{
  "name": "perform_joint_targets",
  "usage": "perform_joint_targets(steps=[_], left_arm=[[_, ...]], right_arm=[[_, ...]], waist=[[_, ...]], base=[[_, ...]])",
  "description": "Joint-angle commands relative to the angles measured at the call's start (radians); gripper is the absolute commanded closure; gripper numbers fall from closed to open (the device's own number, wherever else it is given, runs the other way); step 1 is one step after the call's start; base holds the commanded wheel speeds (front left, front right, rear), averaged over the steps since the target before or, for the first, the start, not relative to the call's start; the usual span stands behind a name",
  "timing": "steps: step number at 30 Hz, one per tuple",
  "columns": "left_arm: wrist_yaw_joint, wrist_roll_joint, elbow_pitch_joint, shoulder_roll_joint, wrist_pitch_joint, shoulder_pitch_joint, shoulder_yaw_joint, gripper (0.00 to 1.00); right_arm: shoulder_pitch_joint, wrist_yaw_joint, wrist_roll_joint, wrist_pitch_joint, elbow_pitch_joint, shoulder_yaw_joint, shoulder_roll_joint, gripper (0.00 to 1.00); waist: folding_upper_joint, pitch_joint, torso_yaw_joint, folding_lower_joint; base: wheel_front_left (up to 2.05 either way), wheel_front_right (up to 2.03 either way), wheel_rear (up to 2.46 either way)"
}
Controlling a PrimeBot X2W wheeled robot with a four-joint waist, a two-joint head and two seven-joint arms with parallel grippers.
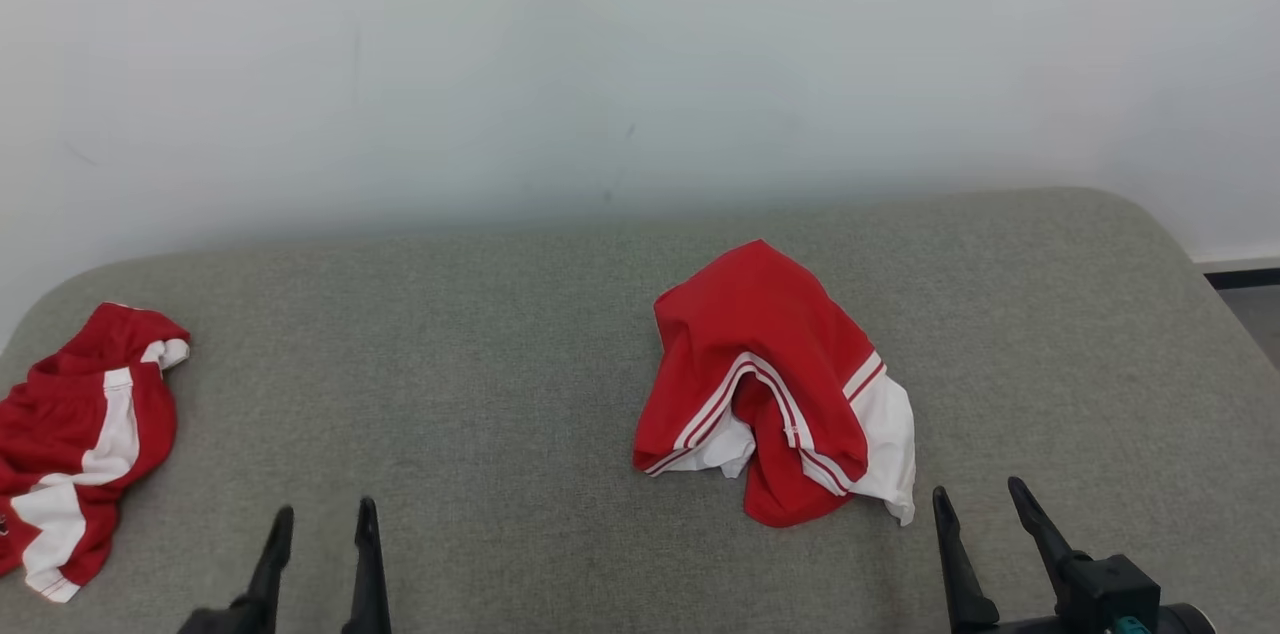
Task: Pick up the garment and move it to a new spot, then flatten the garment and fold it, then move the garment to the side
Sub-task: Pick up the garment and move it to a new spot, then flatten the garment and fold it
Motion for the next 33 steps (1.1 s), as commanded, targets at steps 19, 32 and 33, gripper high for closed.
perform_joint_targets(steps=[19, 32, 33], left_arm=[[-0.080, 0.066, 0.026, -0.044, -0.001, 0.067, 0.127, 0.00], [-0.106, 0.087, 0.039, -0.062, -0.001, 0.055, 0.144, 0.00], [-0.105, 0.090, 0.040, -0.062, -0.001, 0.053, 0.141, 0.00]], right_arm=[[0.003, -0.002, -0.010, -0.024, 0.061, -0.029, -0.001, 0.00], [-0.039, -0.002, -0.025, -0.013, 0.076, 0.014, 0.000, 0.00], [-0.050, -0.002, -0.031, -0.007, 0.081, 0.026, 0.000, 0.00]], waist=[[0.0001, -0.014, 0.001, 0.0001], [0.0001, -0.005, 0.013, 0.0001], [0.0001, -0.002, 0.015, 0.0001]], base=[[0.00, 0.00, 0.00], [0.00, 0.00, 0.00], [0.00, 0.00, 0.00]])
